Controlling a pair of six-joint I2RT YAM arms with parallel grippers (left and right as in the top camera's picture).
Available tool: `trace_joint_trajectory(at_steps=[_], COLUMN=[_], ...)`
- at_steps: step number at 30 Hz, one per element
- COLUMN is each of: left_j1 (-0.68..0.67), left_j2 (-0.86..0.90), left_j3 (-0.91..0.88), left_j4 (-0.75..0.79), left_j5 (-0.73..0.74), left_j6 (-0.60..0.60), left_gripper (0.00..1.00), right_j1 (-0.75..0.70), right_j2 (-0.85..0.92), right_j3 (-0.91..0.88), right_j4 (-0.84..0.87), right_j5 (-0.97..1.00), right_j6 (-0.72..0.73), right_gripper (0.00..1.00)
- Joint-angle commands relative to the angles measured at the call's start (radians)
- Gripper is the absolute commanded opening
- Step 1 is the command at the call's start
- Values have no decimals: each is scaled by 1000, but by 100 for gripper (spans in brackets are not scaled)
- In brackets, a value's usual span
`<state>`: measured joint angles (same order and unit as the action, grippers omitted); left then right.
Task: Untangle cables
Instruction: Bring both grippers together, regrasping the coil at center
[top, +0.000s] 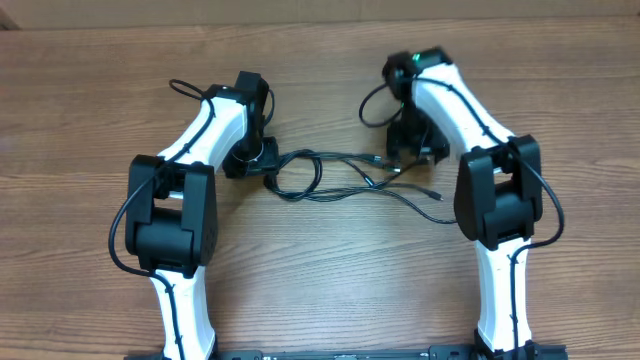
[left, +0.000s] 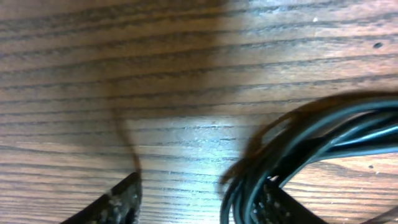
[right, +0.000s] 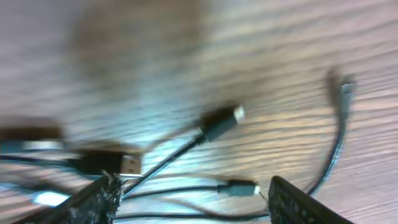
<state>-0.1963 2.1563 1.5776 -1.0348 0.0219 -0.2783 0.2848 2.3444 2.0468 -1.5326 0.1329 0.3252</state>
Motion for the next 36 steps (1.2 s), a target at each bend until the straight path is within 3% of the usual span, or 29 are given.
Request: trace_joint_trajectory(at_steps=[1, 3, 5, 10, 11, 14, 16, 19, 21, 26, 31, 36], left_j1=[6, 6, 6, 6, 6, 6, 6, 6, 6, 6, 7, 7], left_j2=[15, 15, 15, 15, 15, 15, 15, 15, 15, 15, 15, 15], left_j3=[10, 10, 10, 10, 10, 10, 10, 10, 10, 10, 10, 10], left_j4=[3, 3, 4, 21, 25, 30, 31, 40, 45, 45, 45, 48], left_j5=[-51, -47, -34, 154, 215, 241, 241, 241, 239, 225, 157, 132], left_j6=[13, 13, 23, 195, 236, 253, 254, 257, 257, 256, 238, 218], left_gripper=[52, 50, 41, 38, 38, 35, 31, 21, 19, 26, 29, 21], right_j1=[8, 12, 18, 43, 57, 80, 95, 117, 134, 167, 203, 232], right_j2=[-10, -9, -9, -9, -9, -9, -9, -9, -9, -9, -9, -9], right_j3=[88, 85, 69, 27, 10, -16, -32, -47, -51, -72, -144, -235], right_j4=[-9, -2, 21, 125, 171, 221, 239, 248, 252, 304, 403, 512], right_j5=[-148, -259, -347, -523, -562, -583, -583, -582, -583, -583, -579, -577], right_j6=[19, 19, 20, 50, 50, 79, 106, 119, 143, 214, 298, 328], right_gripper=[78, 79, 77, 69, 56, 29, 20, 18, 18, 6, 8, 9])
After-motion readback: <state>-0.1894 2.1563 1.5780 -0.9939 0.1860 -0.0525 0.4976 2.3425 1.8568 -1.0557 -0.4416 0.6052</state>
